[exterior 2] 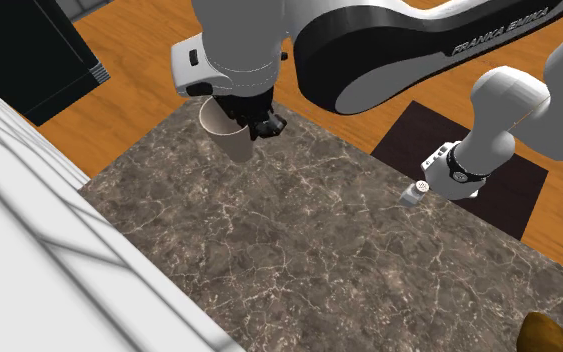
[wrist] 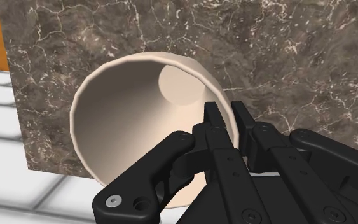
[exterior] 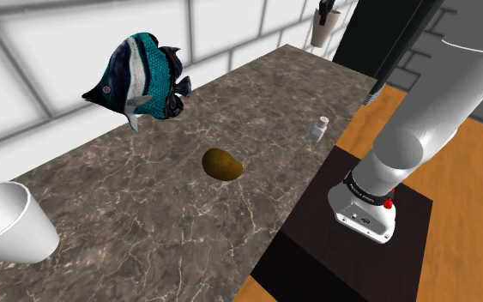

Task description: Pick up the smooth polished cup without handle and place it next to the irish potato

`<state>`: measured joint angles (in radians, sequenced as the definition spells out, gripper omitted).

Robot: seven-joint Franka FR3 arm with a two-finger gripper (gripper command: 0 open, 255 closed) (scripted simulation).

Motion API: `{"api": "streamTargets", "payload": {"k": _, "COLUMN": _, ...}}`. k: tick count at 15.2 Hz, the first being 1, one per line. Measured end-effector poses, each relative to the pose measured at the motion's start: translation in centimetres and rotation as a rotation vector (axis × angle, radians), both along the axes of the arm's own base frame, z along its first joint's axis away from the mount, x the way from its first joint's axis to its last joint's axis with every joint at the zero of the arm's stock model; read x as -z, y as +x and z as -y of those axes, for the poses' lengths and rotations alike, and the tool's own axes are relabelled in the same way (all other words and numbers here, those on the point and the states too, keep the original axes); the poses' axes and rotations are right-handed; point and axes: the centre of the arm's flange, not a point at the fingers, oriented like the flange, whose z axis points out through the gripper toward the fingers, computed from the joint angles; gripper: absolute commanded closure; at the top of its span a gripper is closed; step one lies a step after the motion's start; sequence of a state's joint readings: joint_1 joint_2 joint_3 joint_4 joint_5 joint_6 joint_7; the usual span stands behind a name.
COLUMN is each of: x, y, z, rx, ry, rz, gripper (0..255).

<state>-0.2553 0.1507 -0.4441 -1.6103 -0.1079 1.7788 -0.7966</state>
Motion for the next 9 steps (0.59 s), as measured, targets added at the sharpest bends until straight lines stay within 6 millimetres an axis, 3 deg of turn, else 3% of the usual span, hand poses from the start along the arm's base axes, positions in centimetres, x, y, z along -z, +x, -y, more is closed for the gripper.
{"api": "streamTargets", "payload": {"k": 4, "x": -2.0, "y": 0.1, "z": 0.1, "rx": 0.0, "ry": 0.0, "rz": 0.0, "gripper": 255}}
{"api": "streamTargets", "payload": {"k": 9, "x": -2.7, "y": -0.3, "z": -4.9, "rx": 0.0, "ry": 0.001, "rz": 0.0, "gripper": 255}}
